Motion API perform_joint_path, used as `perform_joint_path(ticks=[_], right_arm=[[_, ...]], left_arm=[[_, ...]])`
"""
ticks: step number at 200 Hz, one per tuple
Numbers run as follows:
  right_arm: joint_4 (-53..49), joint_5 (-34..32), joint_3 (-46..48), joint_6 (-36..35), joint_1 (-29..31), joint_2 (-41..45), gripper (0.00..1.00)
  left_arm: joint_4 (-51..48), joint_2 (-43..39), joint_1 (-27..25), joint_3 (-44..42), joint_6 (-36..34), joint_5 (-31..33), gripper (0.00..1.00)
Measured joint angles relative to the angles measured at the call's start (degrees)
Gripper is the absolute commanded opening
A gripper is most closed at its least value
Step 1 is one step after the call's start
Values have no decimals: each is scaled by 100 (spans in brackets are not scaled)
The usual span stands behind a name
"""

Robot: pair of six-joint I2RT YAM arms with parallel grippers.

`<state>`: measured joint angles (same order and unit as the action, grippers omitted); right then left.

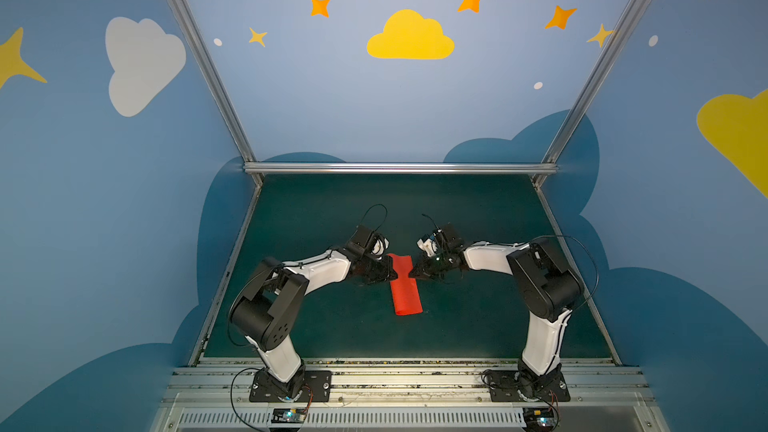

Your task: Fold a paper plane with a square sheet of paper (fold left side to right side)

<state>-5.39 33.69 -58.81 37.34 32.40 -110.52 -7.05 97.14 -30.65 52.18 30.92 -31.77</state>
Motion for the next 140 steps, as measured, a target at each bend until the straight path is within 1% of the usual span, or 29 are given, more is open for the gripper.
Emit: perform_joint_path(ticks=[65, 140], right_arm=[[2, 0, 2, -2, -2, 0, 0], [24, 0, 22, -2, -4, 9, 0]], left_arm=[[247, 44, -22, -380, 74, 127, 6], [494, 157, -22, -428, 105, 256, 8]])
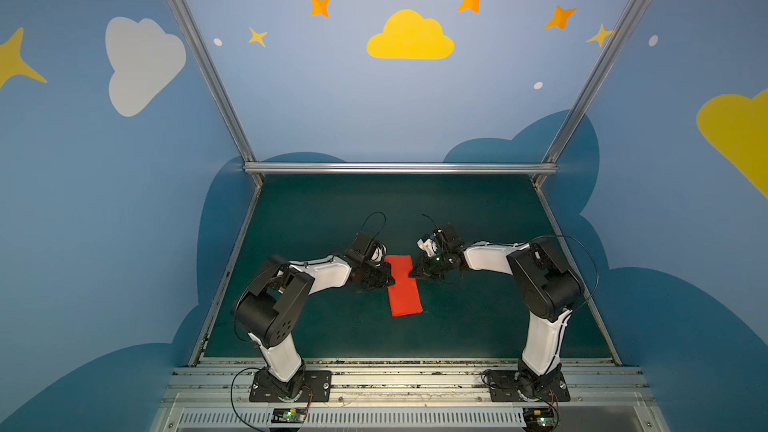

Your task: Fold a paper plane with a square sheet of paper (fold left side to right side)

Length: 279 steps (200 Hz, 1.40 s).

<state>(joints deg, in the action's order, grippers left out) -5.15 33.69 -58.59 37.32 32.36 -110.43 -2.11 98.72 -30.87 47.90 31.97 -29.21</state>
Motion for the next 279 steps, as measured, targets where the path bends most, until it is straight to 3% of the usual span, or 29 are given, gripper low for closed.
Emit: perform_joint_path(ticks=[76, 189, 279], right_arm=[[13, 0, 9, 0, 0, 4, 0], [-2, 2, 13, -4, -2, 24, 0], [-979, 199, -859, -492, -9, 413, 0]], left_arm=[[195, 0, 105, -175, 20, 52, 11], [326, 42, 125, -267, -7, 83, 7], [55, 50, 9, -122, -192, 326, 3]])
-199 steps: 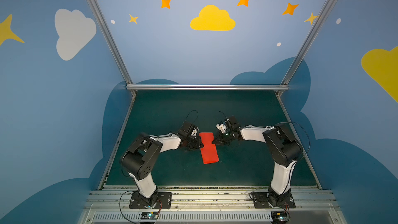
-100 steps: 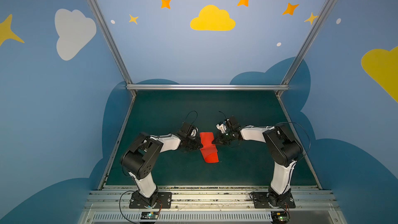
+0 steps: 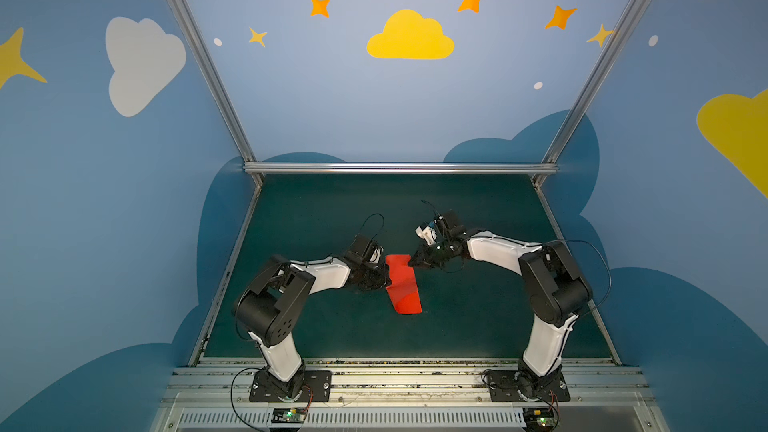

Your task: Fold a paper plane with a square sheet of paper (fold left side to right side)

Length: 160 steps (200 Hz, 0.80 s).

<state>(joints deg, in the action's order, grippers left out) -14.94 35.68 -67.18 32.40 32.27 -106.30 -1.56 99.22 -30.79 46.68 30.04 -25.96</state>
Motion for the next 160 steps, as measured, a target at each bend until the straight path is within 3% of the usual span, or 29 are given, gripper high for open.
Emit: perform_joint_path(ticks=[57, 160], right_arm=[[-151, 68, -22, -122, 389, 107, 0], [-9, -179, 1117, -85, 597, 15, 0]], left_arm=[[-61, 0, -37, 35, -57, 74, 3], [-409, 0, -52, 192, -92, 79, 3]])
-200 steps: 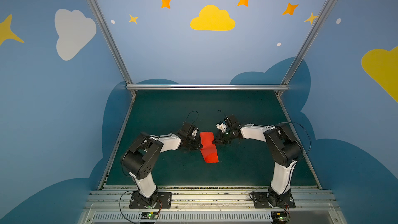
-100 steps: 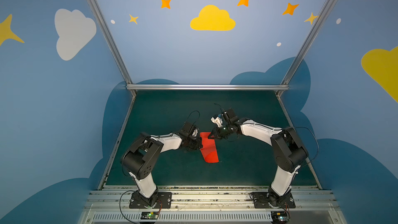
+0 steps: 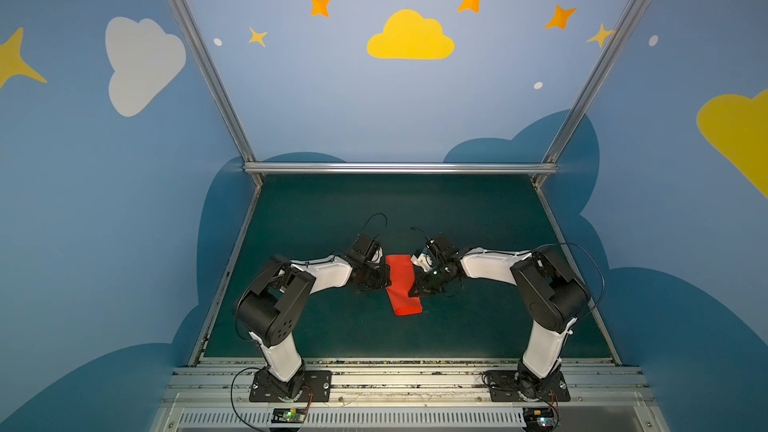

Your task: Fold a paper plane with a square sheet of paper (fold left side to right side)

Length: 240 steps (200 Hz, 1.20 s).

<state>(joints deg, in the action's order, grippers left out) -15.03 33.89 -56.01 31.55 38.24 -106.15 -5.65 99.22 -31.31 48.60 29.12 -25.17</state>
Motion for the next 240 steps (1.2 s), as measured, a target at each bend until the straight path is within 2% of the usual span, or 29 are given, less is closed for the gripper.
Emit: perform_joint_path(ticks=[73, 110, 165, 210, 240], right_arm=[[223, 26, 140, 188, -17, 33, 0], [271, 26, 166, 254, -17, 44, 0], [306, 24, 192, 299, -17, 57, 0], [422, 26, 269, 323, -17, 92, 0], [455, 24, 289, 334, -17, 101, 0]], left_arm=[[-127, -688, -264, -24, 170, -136, 3], [76, -1045, -402, -509, 422, -140, 3], [422, -763, -599, -1029, 706, -146, 3], [503, -713, -597, -1038, 686, -170, 3], [127, -769, -494, -796, 557, -125, 4]])
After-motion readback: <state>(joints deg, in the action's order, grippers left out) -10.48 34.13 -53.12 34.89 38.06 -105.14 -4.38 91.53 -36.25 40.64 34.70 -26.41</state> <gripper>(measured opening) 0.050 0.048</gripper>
